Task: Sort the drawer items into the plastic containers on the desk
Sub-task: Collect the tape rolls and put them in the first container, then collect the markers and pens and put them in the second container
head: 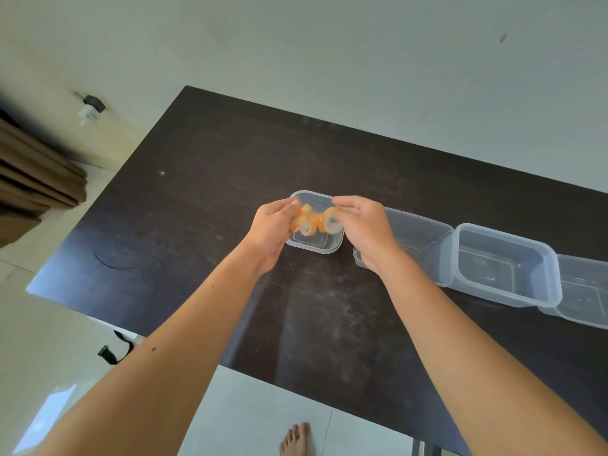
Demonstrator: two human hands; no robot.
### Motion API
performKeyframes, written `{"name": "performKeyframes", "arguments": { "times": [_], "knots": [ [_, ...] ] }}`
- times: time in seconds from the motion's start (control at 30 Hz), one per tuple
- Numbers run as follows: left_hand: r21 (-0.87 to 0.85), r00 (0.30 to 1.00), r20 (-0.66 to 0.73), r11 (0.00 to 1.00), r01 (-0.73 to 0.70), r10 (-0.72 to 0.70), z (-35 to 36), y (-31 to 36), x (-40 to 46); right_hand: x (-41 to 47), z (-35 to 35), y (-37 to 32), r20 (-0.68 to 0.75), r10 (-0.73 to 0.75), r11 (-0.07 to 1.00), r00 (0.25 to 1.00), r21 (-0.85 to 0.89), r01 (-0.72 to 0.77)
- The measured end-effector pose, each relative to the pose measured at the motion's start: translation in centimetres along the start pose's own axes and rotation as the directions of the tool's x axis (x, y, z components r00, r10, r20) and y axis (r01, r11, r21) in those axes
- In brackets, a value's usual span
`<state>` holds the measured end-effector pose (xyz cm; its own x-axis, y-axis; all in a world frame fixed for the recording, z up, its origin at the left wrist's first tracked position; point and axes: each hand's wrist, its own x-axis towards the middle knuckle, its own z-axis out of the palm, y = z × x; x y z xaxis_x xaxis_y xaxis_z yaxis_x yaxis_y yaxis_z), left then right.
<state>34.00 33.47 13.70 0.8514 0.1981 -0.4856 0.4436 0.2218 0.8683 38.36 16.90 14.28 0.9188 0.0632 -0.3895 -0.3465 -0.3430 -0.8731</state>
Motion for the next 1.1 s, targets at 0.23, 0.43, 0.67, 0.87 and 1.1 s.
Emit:
{"name": "performKeyframes", "arguments": {
  "times": [0.23,0.43,0.67,0.87,1.1],
  "knots": [
    [-0.012,1.000,0.001,1.000,0.003,-0.003,0.1,0.4,-1.2,-0.5,-0.1,-0.4,-0.005,-0.036,0.999,0.999,-0.007,0.036],
    [-0.048,0.999,-0.030,0.999,-0.013,0.011,-0.3,0.7,-2.4,-1.4,-0.6,-0.2,0.020,-0.019,0.999,1.000,0.032,0.019],
    [-0.123,0.991,-0.109,0.989,-0.085,0.072,0.0,-0.2,-5.8,-5.9,-3.8,0.6,0.069,-0.018,0.994,0.997,0.107,0.010],
    [-0.221,0.990,-0.094,0.968,-0.121,0.103,3.7,-3.4,-11.7,-13.6,-10.6,3.2,0.052,-0.058,0.989,0.997,0.138,0.050],
    [-0.255,0.996,-0.035,0.963,-0.087,0.081,11.4,-10.1,-21.3,-23.5,-20.8,11.7,0.056,-0.037,0.989,0.998,0.145,0.029]
  ]
}}
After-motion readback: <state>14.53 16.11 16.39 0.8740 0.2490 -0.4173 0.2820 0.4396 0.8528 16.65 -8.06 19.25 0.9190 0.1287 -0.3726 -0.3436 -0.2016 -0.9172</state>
